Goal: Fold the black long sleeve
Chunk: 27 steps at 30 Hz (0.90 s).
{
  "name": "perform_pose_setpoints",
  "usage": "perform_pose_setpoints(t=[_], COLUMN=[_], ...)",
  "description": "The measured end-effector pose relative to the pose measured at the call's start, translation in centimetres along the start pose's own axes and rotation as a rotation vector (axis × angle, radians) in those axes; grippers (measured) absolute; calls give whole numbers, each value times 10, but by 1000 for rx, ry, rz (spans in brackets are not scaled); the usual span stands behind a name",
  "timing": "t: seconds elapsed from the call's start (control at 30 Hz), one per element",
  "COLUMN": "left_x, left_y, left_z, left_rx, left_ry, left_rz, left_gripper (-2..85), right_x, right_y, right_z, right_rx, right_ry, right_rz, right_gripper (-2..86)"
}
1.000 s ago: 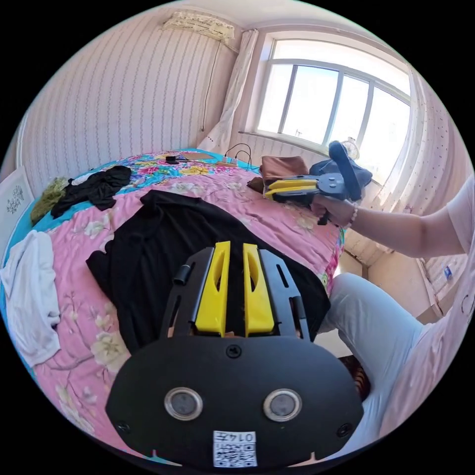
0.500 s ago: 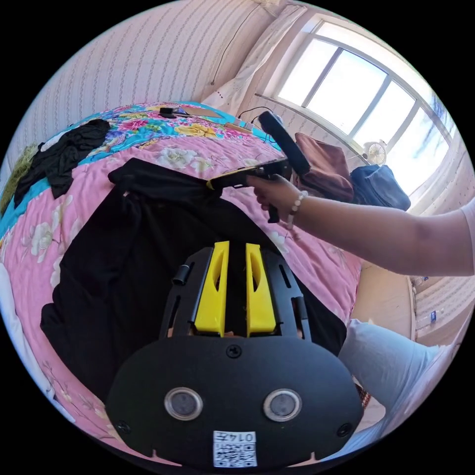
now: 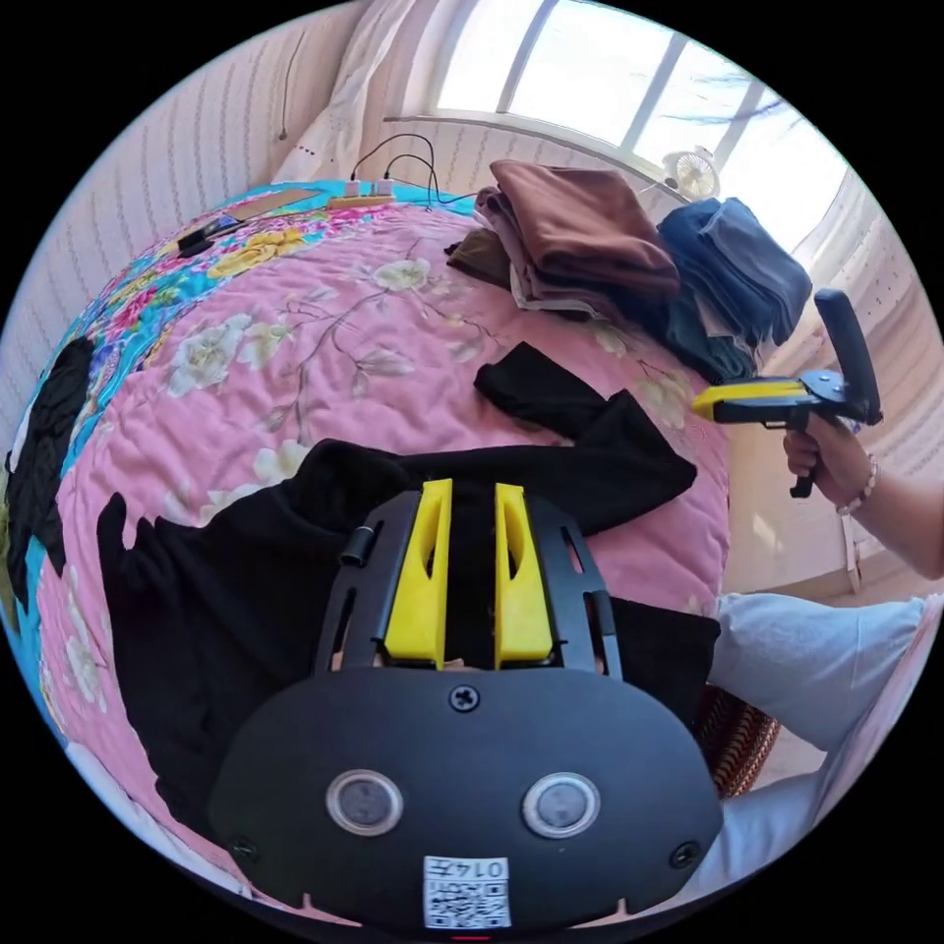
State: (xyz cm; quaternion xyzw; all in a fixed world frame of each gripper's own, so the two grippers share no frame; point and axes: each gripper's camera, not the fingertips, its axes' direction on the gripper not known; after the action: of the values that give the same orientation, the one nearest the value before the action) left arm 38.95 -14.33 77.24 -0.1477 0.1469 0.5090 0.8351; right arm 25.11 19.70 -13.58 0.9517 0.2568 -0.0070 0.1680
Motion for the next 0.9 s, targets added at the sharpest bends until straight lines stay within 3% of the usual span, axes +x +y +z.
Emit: perform_pose_setpoints(t=[0.2,0.37,0.53,0.63,0.9], left_x=[-3,-13,-10,-12,16], left_y=[-11,-16,-17,-17,-16], left_z=[59,65,38,49,69], left_rx=[-58,-22,124,110,100], left_ry=[-19,21,-24,-27,-117], left_rz=[-2,-76,-42,-49,-71], left_gripper=[46,-6,-9,-9,9], right_x=[59,80,149,190,257], right_y=[-53,-84,-10,40,94], right_z=[31,81,-15,-49,-43], right_rx=[141,-27,138,93,49], right_ry=[-69,-279,-173,-58,4], right_rz=[44,-11,185,327,390], right_gripper=[69,8,1,3,16])
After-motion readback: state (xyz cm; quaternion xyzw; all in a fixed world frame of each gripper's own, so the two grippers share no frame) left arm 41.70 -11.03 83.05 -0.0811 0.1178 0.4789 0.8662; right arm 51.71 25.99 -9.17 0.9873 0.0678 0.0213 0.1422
